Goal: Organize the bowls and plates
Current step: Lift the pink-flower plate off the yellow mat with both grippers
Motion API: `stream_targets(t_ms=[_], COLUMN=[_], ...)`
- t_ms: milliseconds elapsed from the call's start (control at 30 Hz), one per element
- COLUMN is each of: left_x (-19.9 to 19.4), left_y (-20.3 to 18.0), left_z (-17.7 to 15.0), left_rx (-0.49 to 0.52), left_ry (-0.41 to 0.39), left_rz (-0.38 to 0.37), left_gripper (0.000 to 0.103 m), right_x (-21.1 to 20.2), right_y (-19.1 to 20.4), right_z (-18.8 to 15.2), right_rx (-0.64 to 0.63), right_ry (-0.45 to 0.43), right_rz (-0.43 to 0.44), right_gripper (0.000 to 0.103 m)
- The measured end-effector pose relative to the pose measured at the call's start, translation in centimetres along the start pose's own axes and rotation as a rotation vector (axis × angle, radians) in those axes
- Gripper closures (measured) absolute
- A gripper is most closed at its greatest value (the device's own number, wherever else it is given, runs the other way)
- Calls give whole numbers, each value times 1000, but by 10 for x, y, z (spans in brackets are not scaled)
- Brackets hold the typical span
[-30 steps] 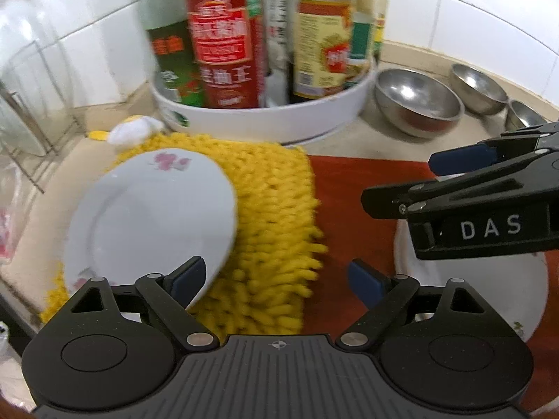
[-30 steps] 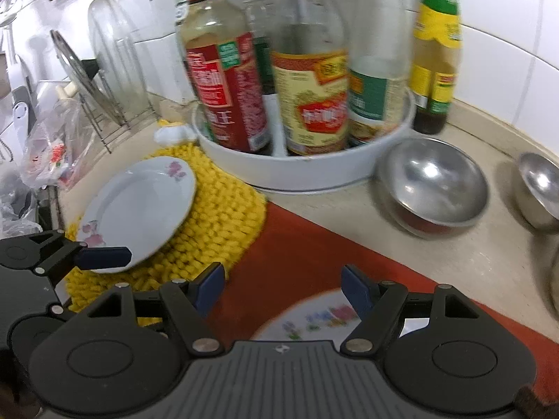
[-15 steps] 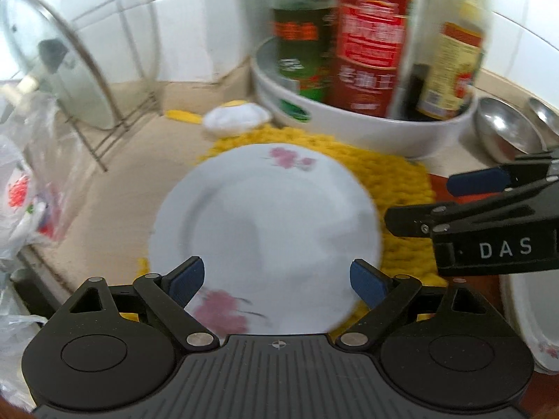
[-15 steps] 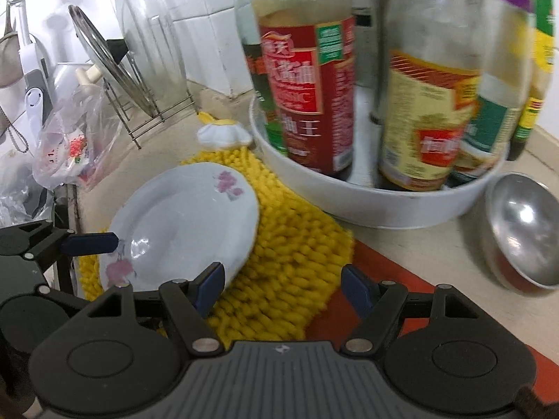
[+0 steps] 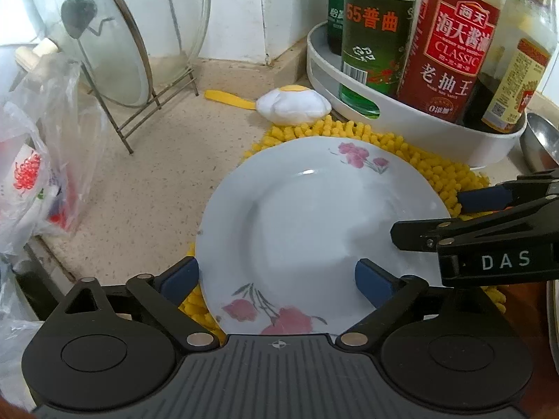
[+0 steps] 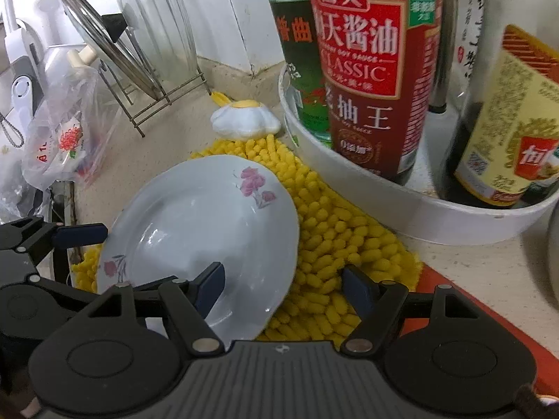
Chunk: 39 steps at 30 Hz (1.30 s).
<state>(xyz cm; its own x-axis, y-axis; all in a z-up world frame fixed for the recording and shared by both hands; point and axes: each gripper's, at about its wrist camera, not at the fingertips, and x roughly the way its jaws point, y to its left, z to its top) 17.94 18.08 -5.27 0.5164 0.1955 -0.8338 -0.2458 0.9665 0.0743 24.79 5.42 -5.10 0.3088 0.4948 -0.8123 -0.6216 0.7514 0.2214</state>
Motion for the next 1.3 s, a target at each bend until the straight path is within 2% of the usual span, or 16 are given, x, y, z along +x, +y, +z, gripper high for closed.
stream_targets(t_ms=[333,500,600,700,767,833,900,1000,1100,1167,1300], left_x=[2,10,10,6,4,7,8,9,15,14,3], left_y=[18,16,12,9,9,14,22,25,21,26,23], left_z=[-1,-3,-4,-4,-5,-7,-4,2,4,8,4], left_rx=[-50,-70,-72,-68,-56,-58,-74,-74,-55,-79,-62], left_ry=[-3,16,8,3,2,1,-5,-17,-36,-15,-8], left_rz=[-2,-121,-122,-117,-127,-139,-139,-150,-134,-153,-144], left_gripper=[4,0,2,5,6,5,11,8,9,11,11], right_x=[3,2,-2,-9,-12,-11,-12,-17,-2,3,-7], right_y=[-4,-5,-7,-8,-4,-7,-6,-11,-10,-14,-8], right_z=[4,2,-1,-2,-4,-5,-3,3,7,6,0], right_rx=[22,40,52,77,59,69,55,67,79,124,120], right_ry=[12,7,5,-12,-12,-19,-20,-46,18,15,13], right_rz=[21,34,65,141,121,127,117,109,130,148,134], right_gripper=[32,32,35,43,43,47,50,52,52,53,53])
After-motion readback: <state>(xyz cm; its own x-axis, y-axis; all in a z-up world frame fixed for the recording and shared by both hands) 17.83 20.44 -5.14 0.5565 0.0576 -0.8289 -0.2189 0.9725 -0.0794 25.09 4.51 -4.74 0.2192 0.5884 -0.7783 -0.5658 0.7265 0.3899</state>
